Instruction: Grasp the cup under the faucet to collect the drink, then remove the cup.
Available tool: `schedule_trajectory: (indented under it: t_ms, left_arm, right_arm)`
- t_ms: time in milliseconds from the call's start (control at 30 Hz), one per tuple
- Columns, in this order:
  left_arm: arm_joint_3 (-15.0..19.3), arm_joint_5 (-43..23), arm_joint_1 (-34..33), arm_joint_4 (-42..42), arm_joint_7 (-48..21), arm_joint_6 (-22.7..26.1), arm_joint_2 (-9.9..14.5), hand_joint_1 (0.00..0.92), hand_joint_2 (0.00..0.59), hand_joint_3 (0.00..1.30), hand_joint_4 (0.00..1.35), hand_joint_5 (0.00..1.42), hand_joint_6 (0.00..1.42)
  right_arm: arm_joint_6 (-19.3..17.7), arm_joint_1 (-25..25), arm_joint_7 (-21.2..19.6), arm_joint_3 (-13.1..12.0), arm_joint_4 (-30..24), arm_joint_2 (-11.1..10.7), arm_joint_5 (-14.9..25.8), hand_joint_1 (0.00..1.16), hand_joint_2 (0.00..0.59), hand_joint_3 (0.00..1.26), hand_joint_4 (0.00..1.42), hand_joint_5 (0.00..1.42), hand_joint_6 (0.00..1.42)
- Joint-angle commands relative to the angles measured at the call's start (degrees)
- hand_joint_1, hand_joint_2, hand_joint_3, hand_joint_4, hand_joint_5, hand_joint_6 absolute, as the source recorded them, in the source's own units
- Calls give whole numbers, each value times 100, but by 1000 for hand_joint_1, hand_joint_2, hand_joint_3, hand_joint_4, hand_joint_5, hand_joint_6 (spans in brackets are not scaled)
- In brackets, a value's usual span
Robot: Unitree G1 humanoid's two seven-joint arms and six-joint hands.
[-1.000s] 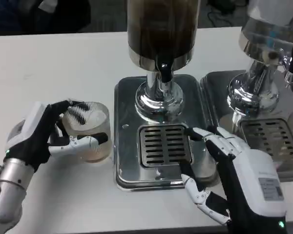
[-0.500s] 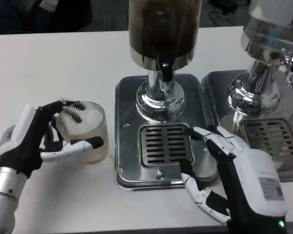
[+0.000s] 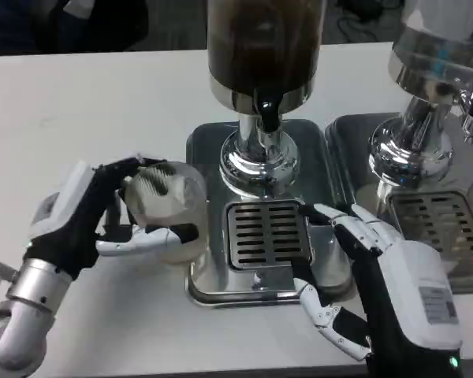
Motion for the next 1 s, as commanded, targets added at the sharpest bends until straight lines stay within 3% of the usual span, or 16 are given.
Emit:
schedule_trajectory:
  t_ms: [33,1000]
  left_arm:
    - [-115,110,-269,19,-62,56,-188,649,0,674,753,978,1248]
    - [-822,787,-1006,283,288,737,-688,635,0,674,746,972,1221]
  right_arm:
    - [-31,64,-138,48,-34,66,-30,461,460,317,328,198,241]
    - [16,239,-348,143,-43,297,-50,461,460,317,328,221,268]
